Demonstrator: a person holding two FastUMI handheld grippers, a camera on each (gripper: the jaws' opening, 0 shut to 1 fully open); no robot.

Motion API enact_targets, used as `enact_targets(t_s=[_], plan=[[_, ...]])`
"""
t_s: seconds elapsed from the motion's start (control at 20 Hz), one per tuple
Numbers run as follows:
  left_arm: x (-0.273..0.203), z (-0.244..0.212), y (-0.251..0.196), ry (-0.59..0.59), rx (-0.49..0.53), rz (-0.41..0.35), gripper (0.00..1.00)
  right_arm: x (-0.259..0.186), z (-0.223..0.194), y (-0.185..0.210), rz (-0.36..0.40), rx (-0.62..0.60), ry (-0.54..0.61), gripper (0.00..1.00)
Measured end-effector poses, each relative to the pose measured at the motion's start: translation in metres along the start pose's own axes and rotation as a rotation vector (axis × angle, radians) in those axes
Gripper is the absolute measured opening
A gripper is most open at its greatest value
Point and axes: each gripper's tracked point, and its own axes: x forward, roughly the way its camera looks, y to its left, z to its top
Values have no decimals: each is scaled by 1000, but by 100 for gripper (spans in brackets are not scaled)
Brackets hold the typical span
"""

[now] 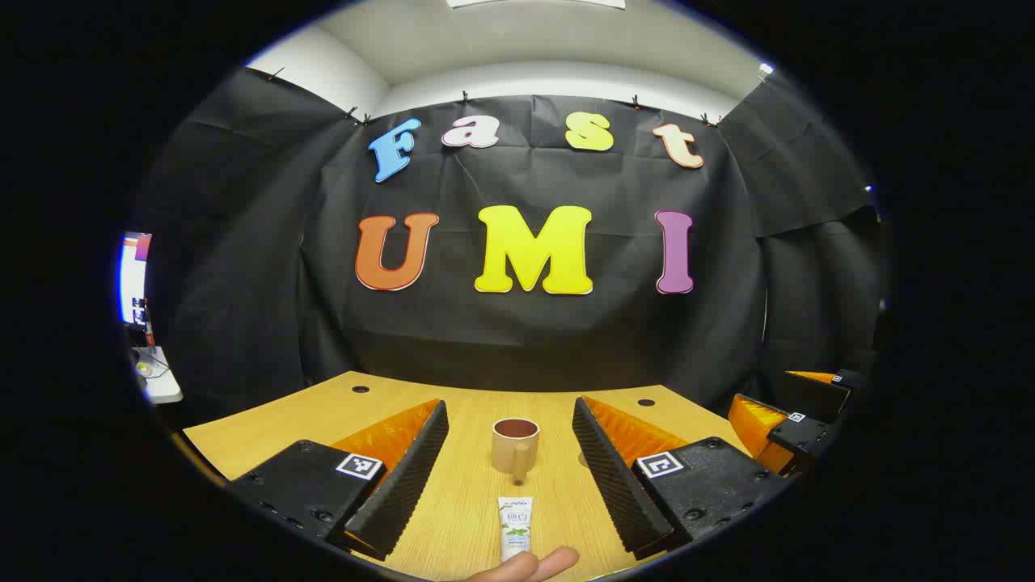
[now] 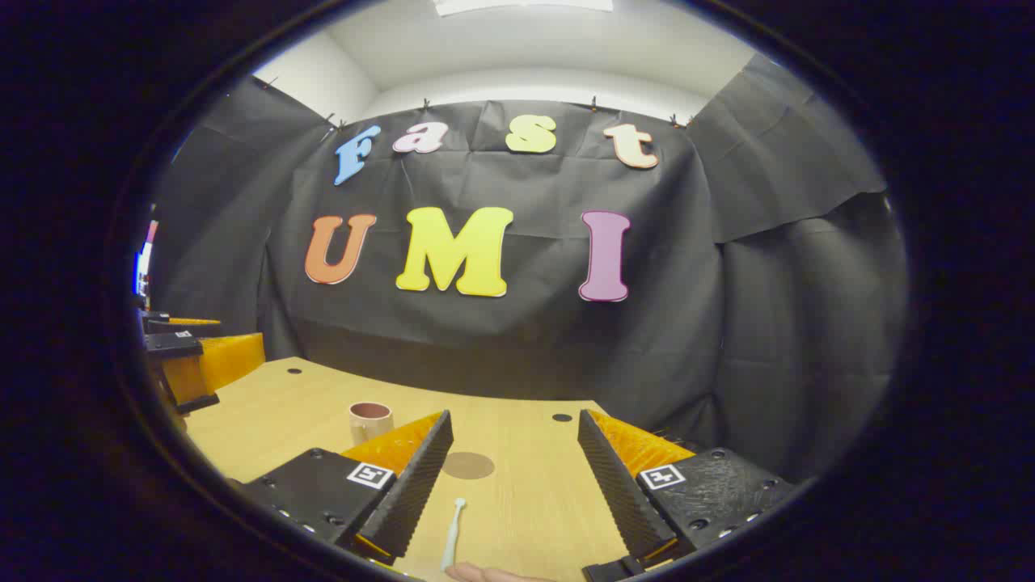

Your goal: Put the toothbrush and toothpaste on the desktop into the cup, then pick up the cup and place it on the coaster on the desktop.

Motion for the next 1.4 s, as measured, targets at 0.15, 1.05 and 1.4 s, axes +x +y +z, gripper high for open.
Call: enact_targets(t_s=[0.15, 1.05, 1.4], plan=[[3, 0, 5, 2, 6, 10, 98, 0, -1, 2, -3, -15, -3, 94], [15, -21, 15, 58, 22, 34, 98, 7, -6, 9, 30, 1, 5, 94], [22, -33, 19, 86, 20, 56, 98, 7, -8, 6, 21, -3, 9, 94]])
